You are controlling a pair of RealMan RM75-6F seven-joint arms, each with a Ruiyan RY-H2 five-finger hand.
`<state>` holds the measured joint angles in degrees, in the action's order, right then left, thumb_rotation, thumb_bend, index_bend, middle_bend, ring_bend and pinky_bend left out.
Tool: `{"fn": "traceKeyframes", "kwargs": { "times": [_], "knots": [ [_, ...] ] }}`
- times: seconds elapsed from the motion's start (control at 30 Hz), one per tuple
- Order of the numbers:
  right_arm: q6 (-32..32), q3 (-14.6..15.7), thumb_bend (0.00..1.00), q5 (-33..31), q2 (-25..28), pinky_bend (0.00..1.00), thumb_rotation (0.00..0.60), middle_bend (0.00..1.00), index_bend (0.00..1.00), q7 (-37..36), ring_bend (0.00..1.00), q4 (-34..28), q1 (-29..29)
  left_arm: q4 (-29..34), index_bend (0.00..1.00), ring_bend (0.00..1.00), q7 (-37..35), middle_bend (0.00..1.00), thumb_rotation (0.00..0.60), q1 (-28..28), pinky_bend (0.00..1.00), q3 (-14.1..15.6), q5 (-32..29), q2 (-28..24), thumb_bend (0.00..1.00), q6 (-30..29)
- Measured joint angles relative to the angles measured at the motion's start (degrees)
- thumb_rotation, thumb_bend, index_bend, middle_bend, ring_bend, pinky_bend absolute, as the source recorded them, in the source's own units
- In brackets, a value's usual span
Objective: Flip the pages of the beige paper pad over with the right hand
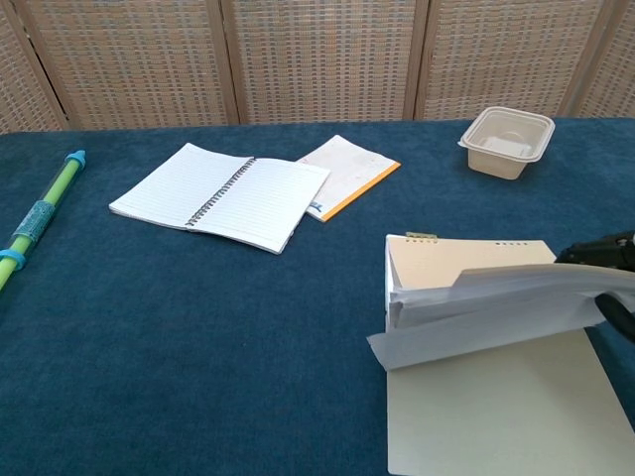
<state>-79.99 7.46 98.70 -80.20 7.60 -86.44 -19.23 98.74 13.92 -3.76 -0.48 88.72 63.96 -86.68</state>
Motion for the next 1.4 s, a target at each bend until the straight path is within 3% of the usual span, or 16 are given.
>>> {"fn": "traceKeyframes", "kwargs": {
  "times": [0.4, 1.2, 1.4],
  "knots": [
    [-2.93, 4.72, 0.82, 5.10, 4.37, 0.56, 0.600, 0.54, 0.63, -3.32, 0.48, -1.42, 3.88, 0.25, 0.00, 0.00, -0.07, 0.00, 0.600, 0.14, 0.00, 0.06, 0.35, -0.20, 0.03, -0.33],
    [-4.91, 7.06, 0.82, 8.53, 6.89, 0.56, 0.600, 0.54, 0.63, -4.79, 0.48, 1.02, 8.51, 0.51, 0.00, 0.00, -0.06, 0.00, 0.600, 0.36, 0.00, 0.02, 0.42, -0.36, 0.04, -0.61],
    [-4.68, 5.50, 0.82, 8.49, 7.08, 0.56, 0.600, 0.54, 0.63, -5.20, 0.48, 0.68, 8.08, 0.47, 0.00, 0.00, -0.07, 0.00, 0.600, 0.37, 0.00, 0.00, 0.46, -0.34, 0.04, -0.65]
  ]
}}
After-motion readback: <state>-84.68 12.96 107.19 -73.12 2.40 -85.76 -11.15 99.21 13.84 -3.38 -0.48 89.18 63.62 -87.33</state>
